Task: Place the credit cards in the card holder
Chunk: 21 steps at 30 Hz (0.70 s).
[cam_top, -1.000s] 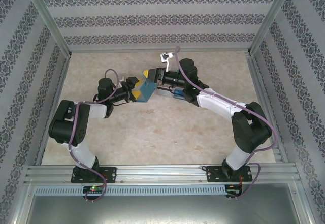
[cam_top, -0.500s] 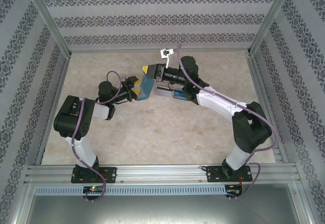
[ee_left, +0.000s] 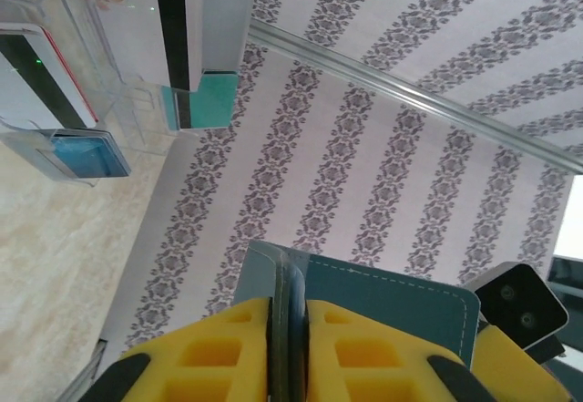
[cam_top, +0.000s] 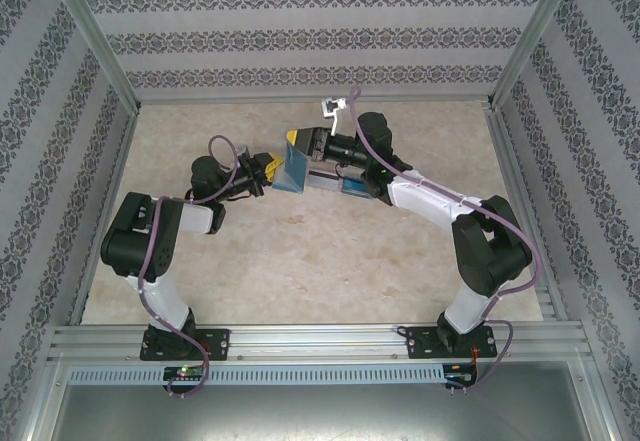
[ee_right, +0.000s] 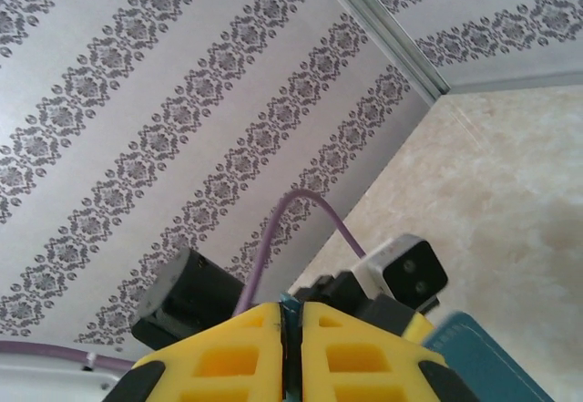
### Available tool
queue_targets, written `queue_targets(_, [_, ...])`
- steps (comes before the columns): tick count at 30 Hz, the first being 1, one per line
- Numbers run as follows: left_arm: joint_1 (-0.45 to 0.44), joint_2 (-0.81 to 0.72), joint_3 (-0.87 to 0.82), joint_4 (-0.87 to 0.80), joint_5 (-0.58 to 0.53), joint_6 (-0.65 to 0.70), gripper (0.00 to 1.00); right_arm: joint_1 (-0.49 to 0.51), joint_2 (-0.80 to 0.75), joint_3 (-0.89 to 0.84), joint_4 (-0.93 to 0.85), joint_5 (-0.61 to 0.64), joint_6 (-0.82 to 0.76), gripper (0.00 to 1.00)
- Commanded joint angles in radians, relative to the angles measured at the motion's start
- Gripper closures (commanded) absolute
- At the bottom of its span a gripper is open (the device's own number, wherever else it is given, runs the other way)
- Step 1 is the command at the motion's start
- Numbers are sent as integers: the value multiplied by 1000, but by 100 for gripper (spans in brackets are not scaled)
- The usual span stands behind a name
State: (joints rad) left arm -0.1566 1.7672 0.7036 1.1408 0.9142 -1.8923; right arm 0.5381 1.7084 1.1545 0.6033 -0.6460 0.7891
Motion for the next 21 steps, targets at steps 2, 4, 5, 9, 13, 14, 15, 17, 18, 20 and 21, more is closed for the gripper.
queue_targets(2, [11, -131, 101, -434, 67, 333, 92, -11, -44, -82, -14, -25, -29, 88])
queue_targets(4, [9, -208, 200, -920, 26, 652, 93, -11, -49, -123, -76, -18, -65, 87])
queue_targets(5, [4, -239, 285, -1218, -53, 851, 93, -11, -49, -148, -104, -19, -85, 86])
queue_targets(9, [-31, -268, 468, -1705, -346, 1176, 94, -6, -28, -234, -204, 3, -159, 83])
queue_targets(13, [-72, -244, 456, -1718, -426, 1195, 95, -7, -1, -293, -207, 11, -165, 74])
queue_targets(14, [-92, -226, 468, -1744, -467, 1213, 95, -10, -3, -300, -218, 16, -167, 68])
queue_targets(15, [-110, -209, 476, -1761, -503, 1225, 95, -13, -8, -304, -232, 17, -172, 66])
queue_targets(17, [-143, -185, 469, -1757, -560, 1225, 96, -20, -19, -304, -266, 19, -181, 63])
queue_targets(18, [-160, -178, 458, -1744, -590, 1221, 96, -25, -25, -301, -290, 21, -186, 61])
queue_targets(20, [-191, -155, 442, -1722, -641, 1214, 97, -32, -36, -293, -330, 12, -199, 58])
queue_targets(21, [-208, -135, 442, -1723, -666, 1214, 97, -37, -43, -294, -345, 6, -202, 57])
